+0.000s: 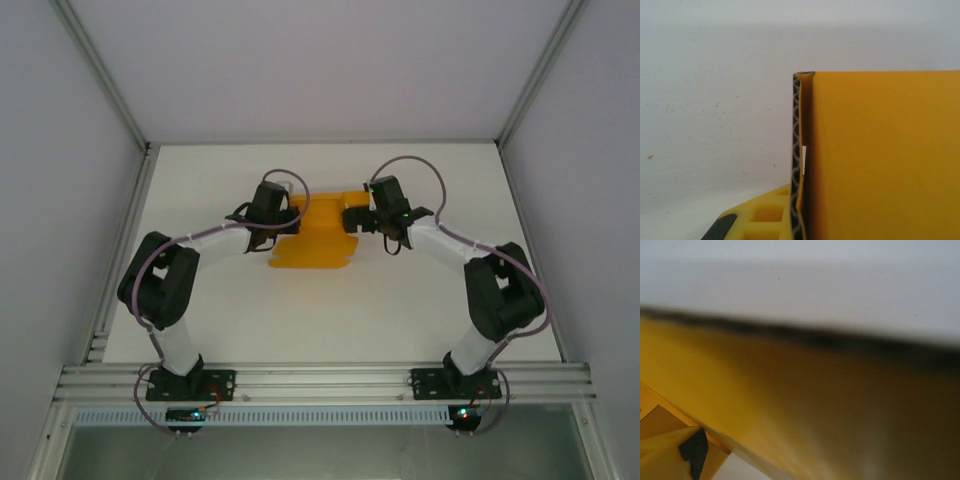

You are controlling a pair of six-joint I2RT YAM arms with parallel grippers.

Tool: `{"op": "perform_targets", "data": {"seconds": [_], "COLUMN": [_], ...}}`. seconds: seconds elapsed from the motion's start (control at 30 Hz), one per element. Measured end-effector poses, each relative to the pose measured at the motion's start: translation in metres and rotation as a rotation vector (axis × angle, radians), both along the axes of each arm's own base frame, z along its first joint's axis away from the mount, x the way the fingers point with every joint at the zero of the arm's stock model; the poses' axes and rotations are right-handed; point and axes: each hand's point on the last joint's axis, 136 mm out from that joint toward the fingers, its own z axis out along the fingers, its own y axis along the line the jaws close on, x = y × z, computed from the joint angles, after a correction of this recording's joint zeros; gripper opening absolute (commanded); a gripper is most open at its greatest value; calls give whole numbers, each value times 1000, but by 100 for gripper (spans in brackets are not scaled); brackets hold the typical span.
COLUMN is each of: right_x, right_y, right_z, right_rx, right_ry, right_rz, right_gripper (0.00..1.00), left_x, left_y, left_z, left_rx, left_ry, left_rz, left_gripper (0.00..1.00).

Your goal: Assemble paper box

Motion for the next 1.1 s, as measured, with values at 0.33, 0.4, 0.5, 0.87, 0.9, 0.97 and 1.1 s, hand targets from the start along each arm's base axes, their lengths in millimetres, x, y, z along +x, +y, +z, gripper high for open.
{"op": "perform_targets", "data": {"seconds": [0.33,0.4,0.5,0.87,0.9,0.97,1.1], "right_x": [-12,-22,-34,-40,-40,-39,-34], "right_y": [-12,-23,-38,-35,-34,-34,-29], "right_z": [13,26,56,70,69,66,60], "right_rx": [-43,-38,11,169,177,191,204], "right_ry": [-21,-39,-89,-56,-50,-36,-12], "right_rz": [-10,3,42,201,210,218,242], "right_gripper": [99,99,97,83,79,76,63], "left_x": [-2,-3,-5,-11,-11,-12,-12], "left_y": [-1,-2,-4,-10,-11,-12,-13], "left_z": [-7,-6,-7,-7,-7,-7,-7], "left_rx": [-14,-23,-33,-54,-56,-59,-65], "left_ry": [30,34,41,56,57,59,62], "left_rz": [-3,-12,-32,-77,-79,-84,-90], "left_gripper": [0,0,0,0,0,0,0]}}
